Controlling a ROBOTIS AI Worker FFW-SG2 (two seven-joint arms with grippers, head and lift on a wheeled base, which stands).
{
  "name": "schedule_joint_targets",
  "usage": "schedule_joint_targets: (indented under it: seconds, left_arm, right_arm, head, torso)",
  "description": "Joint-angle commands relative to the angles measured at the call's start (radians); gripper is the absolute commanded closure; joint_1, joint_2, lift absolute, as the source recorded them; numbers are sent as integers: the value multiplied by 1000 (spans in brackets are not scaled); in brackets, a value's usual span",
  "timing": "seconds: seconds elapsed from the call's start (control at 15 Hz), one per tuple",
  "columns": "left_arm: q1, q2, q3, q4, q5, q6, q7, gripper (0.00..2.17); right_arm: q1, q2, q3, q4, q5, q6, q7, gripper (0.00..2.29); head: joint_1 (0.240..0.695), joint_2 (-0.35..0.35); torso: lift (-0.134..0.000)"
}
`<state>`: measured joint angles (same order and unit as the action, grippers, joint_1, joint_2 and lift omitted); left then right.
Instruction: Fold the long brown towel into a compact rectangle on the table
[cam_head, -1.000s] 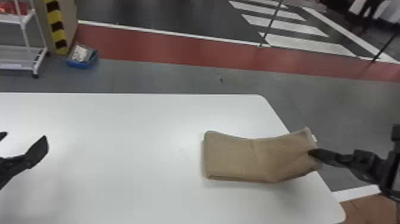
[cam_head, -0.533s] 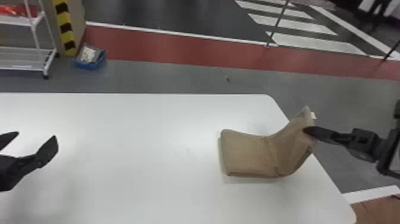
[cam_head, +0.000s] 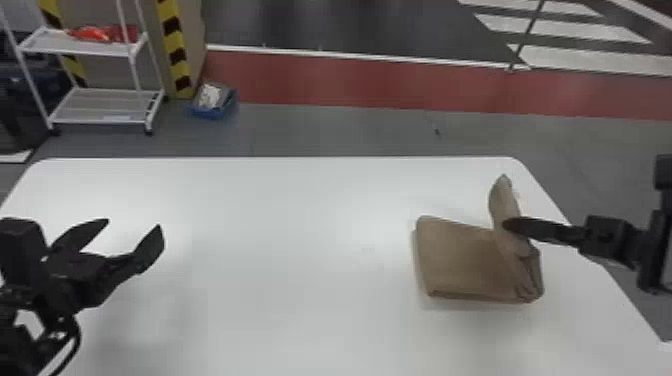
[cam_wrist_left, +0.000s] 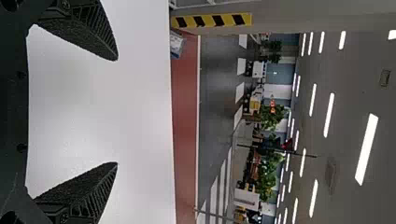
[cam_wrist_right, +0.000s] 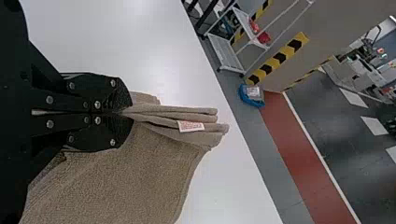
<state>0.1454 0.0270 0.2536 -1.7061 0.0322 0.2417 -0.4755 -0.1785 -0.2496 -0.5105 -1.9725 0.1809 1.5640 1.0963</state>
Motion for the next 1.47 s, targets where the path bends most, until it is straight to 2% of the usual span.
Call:
schedule_joint_targets:
  seconds: [0.0, 0.27, 0.53, 0.8, 1.07, 1.4]
  left_arm:
    - [-4, 1, 3, 6, 0, -3, 0, 80]
    - [-15, 2, 3, 26, 0, -3, -2, 80]
    - [-17, 2, 4, 26, 0, -6, -2, 80]
    - [-12, 2, 4, 16, 2, -3, -3, 80]
    - [-1, 1, 7, 2, 6, -3, -5, 80]
    - [14, 2, 21, -18, 9, -3, -14, 80]
  right_arm:
    - [4, 16, 44, -6, 26, 8, 0, 1474]
    - [16, 35, 135, -6, 71, 8, -9, 1474]
    - [19, 75, 204, -3, 106, 8, -18, 1470]
    - [25, 104, 271, -5, 111, 8, -30, 1470]
    - [54, 109, 371, -26, 126, 8, -29, 1467]
    - [103, 109, 445, -115, 146, 8, 2, 1463]
  head:
    - [695, -116]
    - [695, -77]
    - [695, -47]
    - [695, -11]
    - [695, 33]
    - [695, 87]
  torso:
    - [-124]
    - [-124]
    - [-124]
    - [-124]
    - [-124]
    - [-124]
